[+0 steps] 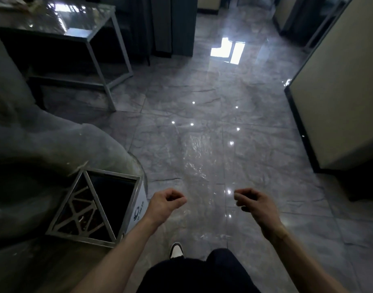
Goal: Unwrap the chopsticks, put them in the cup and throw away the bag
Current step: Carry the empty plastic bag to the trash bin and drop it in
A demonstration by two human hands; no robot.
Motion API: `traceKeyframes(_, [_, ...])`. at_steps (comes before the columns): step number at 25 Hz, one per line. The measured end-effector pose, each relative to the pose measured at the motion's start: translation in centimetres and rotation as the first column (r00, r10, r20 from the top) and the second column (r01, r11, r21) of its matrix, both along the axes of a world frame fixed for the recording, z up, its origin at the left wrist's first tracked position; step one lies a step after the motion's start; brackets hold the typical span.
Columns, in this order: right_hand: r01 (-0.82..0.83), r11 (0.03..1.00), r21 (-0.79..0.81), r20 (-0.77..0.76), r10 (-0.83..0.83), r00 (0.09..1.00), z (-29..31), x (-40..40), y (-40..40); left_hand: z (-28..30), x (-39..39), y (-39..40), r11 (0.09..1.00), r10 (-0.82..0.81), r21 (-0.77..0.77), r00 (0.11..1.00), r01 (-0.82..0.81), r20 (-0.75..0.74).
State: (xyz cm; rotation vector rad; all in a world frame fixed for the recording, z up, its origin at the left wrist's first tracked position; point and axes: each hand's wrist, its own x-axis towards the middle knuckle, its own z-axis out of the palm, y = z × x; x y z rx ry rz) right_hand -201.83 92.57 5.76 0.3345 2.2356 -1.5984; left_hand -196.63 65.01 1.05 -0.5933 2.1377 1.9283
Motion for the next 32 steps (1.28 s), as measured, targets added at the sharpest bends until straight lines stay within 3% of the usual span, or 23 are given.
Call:
traceKeyframes(7, [-0.27, 0.961, -0.056, 0.034, 0.272, 0.962, -1.2, -7.9, -3.5, -0.6, -1.1, -1.8, 0.969, 0.246, -0.028, 0.969, -0.246, 0.001])
traceKeyframes(15, [-0.647, 0.762, -0.019, 0.002, 0.647, 0.762, -1.3, -19.8, -6.5, 0.5, -3.8, 1.6, 0.832, 0.553, -0.05, 0.833, -0.552, -0.001])
traceKeyframes(22, [-0.851, 0.526, -0.003, 0.021, 0.85, 0.526, -1.7, -24.8, -9.0, 0.9, -4.0, 6.4, 0.645, 0.763, -0.071, 0.647, -0.761, 0.003])
traceKeyframes(28, [-0.948, 0.316, -0.035, 0.103, 0.945, 0.311, -2.6, -22.8, -13.8, 0.1, 0.2, 9.3, 0.451, 0.892, -0.109, 0.445, -0.886, 0.078])
traceKeyframes(32, [-0.97, 0.237, -0.045, 0.114, 0.966, 0.231, -2.7, -20.8, -16.1, -0.5, 2.5, 9.8, 0.332, 0.936, -0.042, 0.324, -0.942, 0.139])
